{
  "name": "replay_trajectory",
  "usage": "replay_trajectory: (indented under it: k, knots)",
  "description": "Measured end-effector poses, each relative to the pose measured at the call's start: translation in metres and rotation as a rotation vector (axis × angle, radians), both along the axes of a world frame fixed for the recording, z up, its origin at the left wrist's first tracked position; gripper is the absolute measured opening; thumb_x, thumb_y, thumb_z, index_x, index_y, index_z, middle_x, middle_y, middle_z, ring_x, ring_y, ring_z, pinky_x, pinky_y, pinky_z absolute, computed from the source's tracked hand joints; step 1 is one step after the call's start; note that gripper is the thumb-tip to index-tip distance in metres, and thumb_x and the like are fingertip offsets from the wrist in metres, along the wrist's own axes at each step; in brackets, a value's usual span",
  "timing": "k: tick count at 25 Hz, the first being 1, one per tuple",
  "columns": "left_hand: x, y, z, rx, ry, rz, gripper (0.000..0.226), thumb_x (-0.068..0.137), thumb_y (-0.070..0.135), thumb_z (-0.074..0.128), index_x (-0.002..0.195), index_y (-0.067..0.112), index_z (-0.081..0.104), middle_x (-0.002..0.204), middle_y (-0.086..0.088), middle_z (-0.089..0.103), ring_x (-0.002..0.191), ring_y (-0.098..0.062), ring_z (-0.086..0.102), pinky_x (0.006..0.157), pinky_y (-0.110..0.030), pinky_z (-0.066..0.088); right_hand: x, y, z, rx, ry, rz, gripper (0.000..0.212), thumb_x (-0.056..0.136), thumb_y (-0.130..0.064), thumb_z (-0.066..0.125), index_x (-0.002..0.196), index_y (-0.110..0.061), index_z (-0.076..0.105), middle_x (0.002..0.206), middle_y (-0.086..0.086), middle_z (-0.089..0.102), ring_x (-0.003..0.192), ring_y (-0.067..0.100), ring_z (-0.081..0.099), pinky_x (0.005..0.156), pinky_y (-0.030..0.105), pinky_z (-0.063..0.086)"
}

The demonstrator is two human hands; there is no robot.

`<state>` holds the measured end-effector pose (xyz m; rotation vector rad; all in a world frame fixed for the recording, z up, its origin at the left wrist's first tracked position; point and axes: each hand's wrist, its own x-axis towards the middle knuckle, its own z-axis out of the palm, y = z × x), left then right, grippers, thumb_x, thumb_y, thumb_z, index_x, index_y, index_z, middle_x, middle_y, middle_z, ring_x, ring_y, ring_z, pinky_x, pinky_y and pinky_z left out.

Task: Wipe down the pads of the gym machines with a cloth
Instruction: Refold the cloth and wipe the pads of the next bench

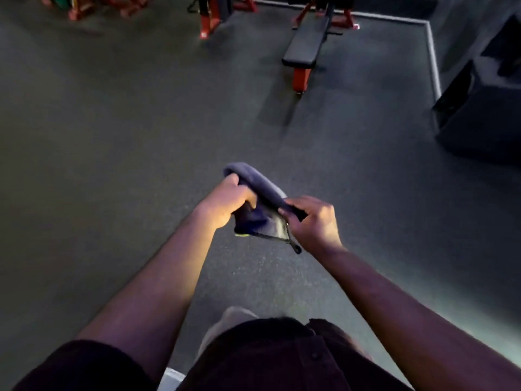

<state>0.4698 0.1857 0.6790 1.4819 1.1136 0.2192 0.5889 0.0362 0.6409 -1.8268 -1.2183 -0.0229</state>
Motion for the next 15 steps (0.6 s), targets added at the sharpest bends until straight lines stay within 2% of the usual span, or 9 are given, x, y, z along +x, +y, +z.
replay_trajectory:
  k: [2, 3, 4, 5, 7, 9, 11, 13, 15]
  knots:
    - [0.046, 0.045, 0.0, -0.164, -0.229, 0.175, 0.029, 0.076, 0.01, 0.071, 0.101, 0.004, 0.06, 0.093, -0.012, 0.068, 0.097, -0.025, 0.066, 0.086, -0.035, 0.052, 0.028, 0.051, -0.01, 0.017, 0.005, 0.059, 0.012, 0.077, -0.008, 0.078, 0.09, -0.008, 0.078, 0.082, 0.004, 0.075, 0.072, 0.02, 0.07, 0.067, 0.028, 0.054]
    - [0.066, 0.07, -0.002, -0.173, -0.299, 0.214, 0.042, 0.073, 0.022, 0.08, 0.107, 0.005, 0.062, 0.1, -0.009, 0.072, 0.101, -0.021, 0.068, 0.092, -0.038, 0.053, 0.041, 0.076, -0.017, 0.017, -0.019, 0.098, 0.012, 0.08, -0.01, 0.077, 0.092, -0.009, 0.078, 0.085, 0.003, 0.075, 0.074, 0.019, 0.071, 0.068, 0.028, 0.055]
    - [0.082, 0.092, -0.003, -0.118, -0.323, 0.223, 0.057, 0.066, 0.03, 0.087, 0.113, 0.01, 0.061, 0.107, -0.004, 0.073, 0.105, -0.017, 0.069, 0.094, -0.037, 0.053, 0.053, 0.101, -0.025, 0.003, -0.052, 0.127, 0.014, 0.083, -0.014, 0.074, 0.096, -0.01, 0.078, 0.089, 0.001, 0.076, 0.078, 0.019, 0.071, 0.069, 0.029, 0.056]
    - [0.095, 0.114, -0.006, -0.02, -0.322, 0.222, 0.064, 0.062, 0.028, 0.091, 0.116, 0.016, 0.06, 0.111, -0.001, 0.073, 0.106, -0.013, 0.068, 0.094, -0.035, 0.053, 0.067, 0.126, -0.033, -0.019, -0.075, 0.156, 0.017, 0.085, -0.02, 0.072, 0.099, -0.012, 0.078, 0.094, -0.001, 0.077, 0.081, 0.019, 0.07, 0.071, 0.031, 0.057]
    - [0.126, 0.18, -0.015, 0.089, -0.347, 0.247, 0.058, 0.068, 0.007, 0.085, 0.117, 0.022, 0.057, 0.113, 0.003, 0.071, 0.107, -0.009, 0.066, 0.093, -0.031, 0.053, 0.107, 0.194, -0.047, -0.059, -0.068, 0.248, 0.022, 0.087, -0.032, 0.068, 0.101, -0.018, 0.078, 0.101, -0.007, 0.076, 0.082, 0.016, 0.066, 0.073, 0.035, 0.056]
    - [0.155, 0.256, -0.011, 0.054, -0.437, 0.267, 0.053, 0.073, -0.014, 0.07, 0.114, 0.019, 0.058, 0.106, 0.0, 0.072, 0.103, -0.012, 0.068, 0.089, -0.032, 0.054, 0.151, 0.267, -0.051, 0.007, -0.055, 0.268, 0.019, 0.086, -0.033, 0.071, 0.096, -0.02, 0.079, 0.098, -0.01, 0.076, 0.082, 0.013, 0.062, 0.076, 0.04, 0.053]
    - [0.181, 0.341, 0.002, -0.035, -0.502, 0.239, 0.056, 0.071, -0.026, 0.059, 0.107, 0.016, 0.06, 0.093, 0.001, 0.074, 0.094, -0.017, 0.07, 0.078, -0.03, 0.057, 0.203, 0.346, -0.033, 0.101, -0.028, 0.115, 0.021, 0.083, -0.029, 0.076, 0.099, -0.015, 0.076, 0.098, -0.004, 0.074, 0.088, 0.015, 0.062, 0.081, 0.043, 0.051]
    - [0.2, 0.413, 0.023, -0.101, -0.498, 0.146, 0.058, 0.065, -0.031, 0.053, 0.099, 0.014, 0.062, 0.082, 0.002, 0.074, 0.084, -0.018, 0.07, 0.068, -0.028, 0.058, 0.247, 0.418, -0.013, 0.033, 0.108, -0.104, 0.053, 0.077, -0.031, 0.083, 0.122, -0.011, 0.063, 0.119, 0.004, 0.062, 0.11, 0.019, 0.056, 0.098, 0.043, 0.047]
    - [0.226, 0.493, 0.046, -0.174, -0.541, 0.057, 0.059, 0.053, -0.026, 0.054, 0.098, 0.011, 0.063, 0.084, -0.005, 0.073, 0.082, -0.022, 0.07, 0.069, -0.033, 0.057, 0.292, 0.503, 0.02, -0.076, 0.577, -0.023, 0.098, 0.065, -0.041, 0.09, 0.145, -0.013, 0.04, 0.143, 0.004, 0.047, 0.131, 0.017, 0.047, 0.113, 0.04, 0.038]
